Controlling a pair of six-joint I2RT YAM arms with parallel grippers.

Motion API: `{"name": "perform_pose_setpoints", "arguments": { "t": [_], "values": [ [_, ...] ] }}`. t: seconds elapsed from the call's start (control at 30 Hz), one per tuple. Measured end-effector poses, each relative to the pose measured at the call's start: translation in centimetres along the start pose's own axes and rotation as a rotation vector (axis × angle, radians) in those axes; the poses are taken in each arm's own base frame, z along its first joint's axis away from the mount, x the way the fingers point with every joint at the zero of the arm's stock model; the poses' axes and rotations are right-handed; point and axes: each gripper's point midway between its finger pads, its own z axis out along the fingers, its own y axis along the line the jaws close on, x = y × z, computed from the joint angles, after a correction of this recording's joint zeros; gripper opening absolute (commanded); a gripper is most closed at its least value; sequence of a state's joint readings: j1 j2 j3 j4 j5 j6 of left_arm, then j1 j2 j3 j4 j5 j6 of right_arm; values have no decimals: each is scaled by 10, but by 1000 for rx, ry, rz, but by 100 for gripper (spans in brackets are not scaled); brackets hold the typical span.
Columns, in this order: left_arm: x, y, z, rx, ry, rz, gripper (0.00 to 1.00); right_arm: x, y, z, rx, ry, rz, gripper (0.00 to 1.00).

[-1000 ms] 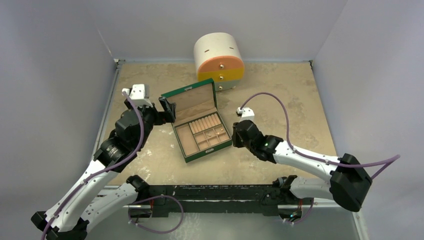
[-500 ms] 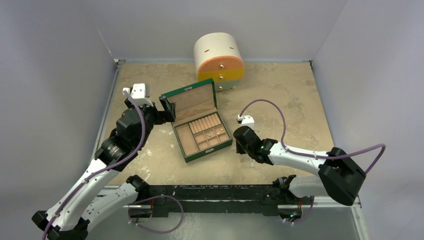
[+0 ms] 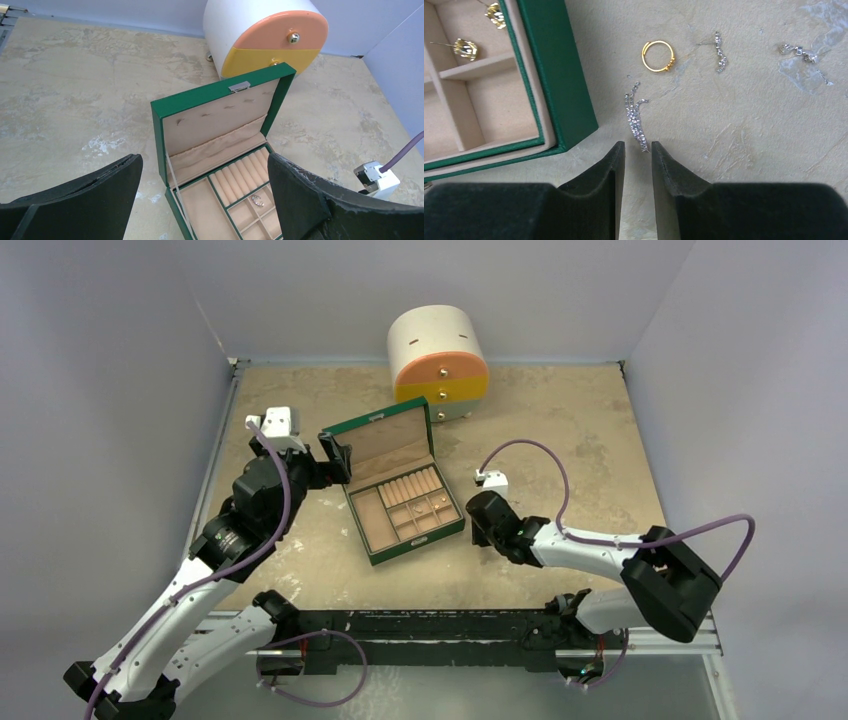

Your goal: Organize the mixed jewelry

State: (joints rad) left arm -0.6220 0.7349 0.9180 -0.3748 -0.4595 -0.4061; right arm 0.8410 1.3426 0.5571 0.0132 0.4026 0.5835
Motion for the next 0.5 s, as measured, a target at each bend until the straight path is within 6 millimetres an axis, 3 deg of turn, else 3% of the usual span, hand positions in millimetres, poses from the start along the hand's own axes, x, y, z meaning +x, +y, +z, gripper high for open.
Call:
{"name": "perform_pose_setpoints", "arguments": {
  "t": [0.23, 0.5],
  "values": [
    [0, 0, 0, -1, 1, 0, 96, 5, -5, 5, 14, 11, 2, 28],
    [1, 0, 1, -1, 4, 2, 96, 7, -5, 6, 8, 6, 6, 18]
  ]
}}
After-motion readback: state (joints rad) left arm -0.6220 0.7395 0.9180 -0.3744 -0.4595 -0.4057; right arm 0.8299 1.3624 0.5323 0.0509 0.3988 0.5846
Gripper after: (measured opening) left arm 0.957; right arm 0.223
